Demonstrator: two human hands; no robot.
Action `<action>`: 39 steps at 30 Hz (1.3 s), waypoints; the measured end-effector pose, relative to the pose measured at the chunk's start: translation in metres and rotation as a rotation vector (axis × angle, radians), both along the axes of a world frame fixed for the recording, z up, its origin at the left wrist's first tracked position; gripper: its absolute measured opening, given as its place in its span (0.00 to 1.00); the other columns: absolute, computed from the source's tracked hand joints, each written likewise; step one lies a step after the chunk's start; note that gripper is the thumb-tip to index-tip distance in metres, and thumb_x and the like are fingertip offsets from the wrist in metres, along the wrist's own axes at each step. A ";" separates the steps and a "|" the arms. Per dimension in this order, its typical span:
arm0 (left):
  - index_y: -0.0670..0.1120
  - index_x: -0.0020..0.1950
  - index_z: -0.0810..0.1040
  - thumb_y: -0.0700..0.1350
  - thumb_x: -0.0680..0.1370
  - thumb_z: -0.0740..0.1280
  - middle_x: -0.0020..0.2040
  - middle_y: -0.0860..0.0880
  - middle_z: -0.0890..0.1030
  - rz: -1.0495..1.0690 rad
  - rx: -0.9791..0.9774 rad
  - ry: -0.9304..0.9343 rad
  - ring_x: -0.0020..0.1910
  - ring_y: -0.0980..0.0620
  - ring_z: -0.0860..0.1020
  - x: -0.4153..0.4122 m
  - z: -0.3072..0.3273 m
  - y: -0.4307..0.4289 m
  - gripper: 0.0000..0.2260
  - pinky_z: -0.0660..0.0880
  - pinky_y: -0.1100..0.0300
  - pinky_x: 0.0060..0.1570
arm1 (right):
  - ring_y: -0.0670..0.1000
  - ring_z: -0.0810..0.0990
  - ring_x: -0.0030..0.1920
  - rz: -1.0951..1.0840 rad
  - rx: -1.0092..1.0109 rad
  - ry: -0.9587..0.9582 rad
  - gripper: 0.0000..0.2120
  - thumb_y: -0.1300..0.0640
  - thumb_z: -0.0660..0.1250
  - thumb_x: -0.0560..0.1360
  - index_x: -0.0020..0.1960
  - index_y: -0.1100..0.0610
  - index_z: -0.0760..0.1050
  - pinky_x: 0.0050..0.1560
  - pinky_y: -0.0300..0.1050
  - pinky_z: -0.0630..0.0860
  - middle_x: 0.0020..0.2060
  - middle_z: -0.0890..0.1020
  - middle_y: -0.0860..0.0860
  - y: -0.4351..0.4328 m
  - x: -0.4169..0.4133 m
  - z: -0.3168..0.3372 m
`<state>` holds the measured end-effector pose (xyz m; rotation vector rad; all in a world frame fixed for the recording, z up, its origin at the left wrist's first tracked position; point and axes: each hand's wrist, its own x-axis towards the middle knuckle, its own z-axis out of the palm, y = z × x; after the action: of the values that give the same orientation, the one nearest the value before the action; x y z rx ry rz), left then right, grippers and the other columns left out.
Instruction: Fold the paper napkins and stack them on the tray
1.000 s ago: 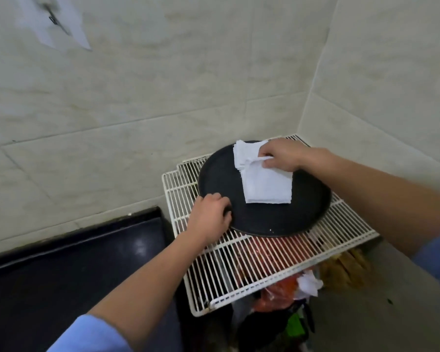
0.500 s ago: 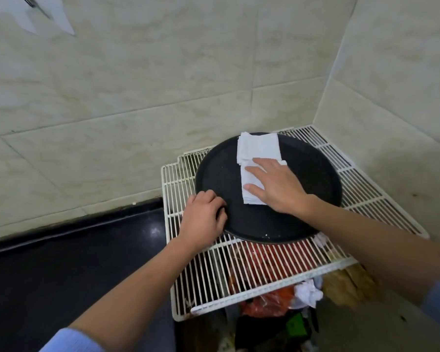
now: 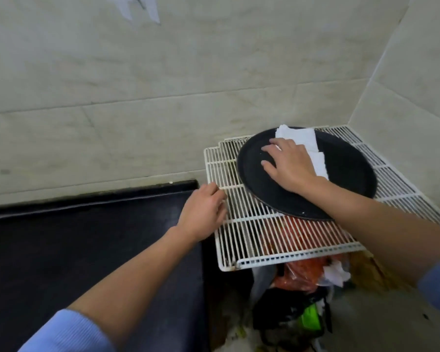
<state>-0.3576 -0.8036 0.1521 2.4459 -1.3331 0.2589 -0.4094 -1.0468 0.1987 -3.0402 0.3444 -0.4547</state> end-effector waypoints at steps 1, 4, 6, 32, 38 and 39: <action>0.43 0.49 0.79 0.43 0.74 0.65 0.46 0.46 0.77 0.042 0.006 0.007 0.45 0.45 0.75 0.001 0.000 0.028 0.07 0.73 0.52 0.41 | 0.58 0.69 0.65 0.048 -0.012 -0.020 0.20 0.48 0.60 0.78 0.67 0.54 0.72 0.62 0.56 0.66 0.67 0.72 0.54 0.025 0.008 0.006; 0.44 0.51 0.78 0.45 0.75 0.64 0.47 0.47 0.76 0.204 0.029 0.046 0.46 0.45 0.76 0.001 0.000 0.125 0.08 0.72 0.53 0.39 | 0.58 0.74 0.59 0.203 -0.006 -0.033 0.17 0.49 0.61 0.77 0.62 0.54 0.75 0.56 0.53 0.69 0.59 0.77 0.54 0.116 0.033 0.014; 0.45 0.52 0.77 0.46 0.76 0.63 0.47 0.47 0.76 0.319 0.063 0.063 0.47 0.45 0.76 -0.004 0.000 0.198 0.08 0.73 0.53 0.40 | 0.59 0.76 0.57 0.296 0.027 -0.020 0.15 0.49 0.62 0.77 0.59 0.55 0.77 0.54 0.52 0.72 0.55 0.79 0.55 0.188 0.043 0.010; 0.47 0.59 0.76 0.47 0.77 0.60 0.55 0.46 0.80 1.447 0.160 0.355 0.54 0.44 0.77 -0.156 -0.047 0.840 0.12 0.74 0.53 0.48 | 0.55 0.79 0.52 1.249 -0.031 0.319 0.14 0.45 0.59 0.78 0.60 0.49 0.73 0.48 0.50 0.75 0.54 0.78 0.49 0.906 0.113 -0.075; 0.48 0.61 0.75 0.48 0.78 0.60 0.57 0.47 0.80 1.592 0.104 0.396 0.57 0.45 0.77 -0.128 -0.042 0.918 0.13 0.73 0.55 0.50 | 0.54 0.79 0.53 1.353 -0.022 0.362 0.15 0.44 0.61 0.77 0.61 0.48 0.74 0.47 0.49 0.74 0.54 0.79 0.49 1.023 0.168 -0.081; 0.48 0.61 0.75 0.48 0.78 0.60 0.57 0.47 0.80 1.616 0.088 0.404 0.57 0.45 0.77 -0.127 -0.042 0.930 0.13 0.73 0.55 0.50 | 0.54 0.79 0.53 1.370 -0.013 0.372 0.15 0.44 0.61 0.77 0.61 0.48 0.74 0.47 0.49 0.74 0.54 0.79 0.49 1.042 0.174 -0.079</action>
<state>-0.4846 0.1260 0.1105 2.7746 0.9744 0.0330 -0.2356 -0.0044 0.1197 -2.5052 -1.5804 0.2117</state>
